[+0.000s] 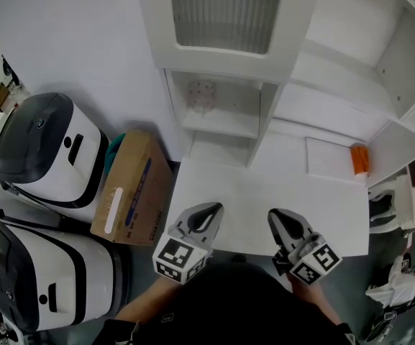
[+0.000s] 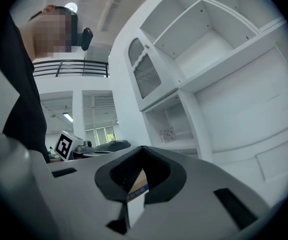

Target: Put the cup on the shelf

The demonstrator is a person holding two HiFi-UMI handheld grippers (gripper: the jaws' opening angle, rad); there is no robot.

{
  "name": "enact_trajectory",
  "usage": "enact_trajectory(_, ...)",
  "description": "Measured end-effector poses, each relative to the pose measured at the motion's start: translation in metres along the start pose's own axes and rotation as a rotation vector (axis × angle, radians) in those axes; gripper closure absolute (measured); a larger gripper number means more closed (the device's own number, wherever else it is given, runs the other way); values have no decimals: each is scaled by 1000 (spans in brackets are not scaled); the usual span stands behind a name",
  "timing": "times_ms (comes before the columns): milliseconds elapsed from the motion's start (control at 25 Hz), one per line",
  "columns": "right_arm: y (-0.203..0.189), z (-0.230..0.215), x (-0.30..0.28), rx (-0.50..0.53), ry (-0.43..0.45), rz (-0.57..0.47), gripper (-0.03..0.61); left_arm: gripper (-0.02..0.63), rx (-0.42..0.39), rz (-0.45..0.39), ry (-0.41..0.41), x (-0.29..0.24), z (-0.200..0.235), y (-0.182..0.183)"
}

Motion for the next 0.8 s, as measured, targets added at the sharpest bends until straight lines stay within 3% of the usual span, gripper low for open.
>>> enact_trajectory(240,3,0,0,2,5,-9,563,600,-1,-18,3,-5,6,7)
enact_trajectory(400,0,1,-3,-7,7,1,563,600,-61,-2,-6,-6,5,5)
enact_trajectory(800,-7,7,-16,-15,27,27,563,600,-57,7,9,3,16,4)
Point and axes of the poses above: the fingertips, and each gripper's own axes: x backward along the fingers, z to its left, y out of its top, the point moved 5 cm from there along x, backward along the fingers, and after that the axes turned 8 degrees about -z, right-handed, at the moved point
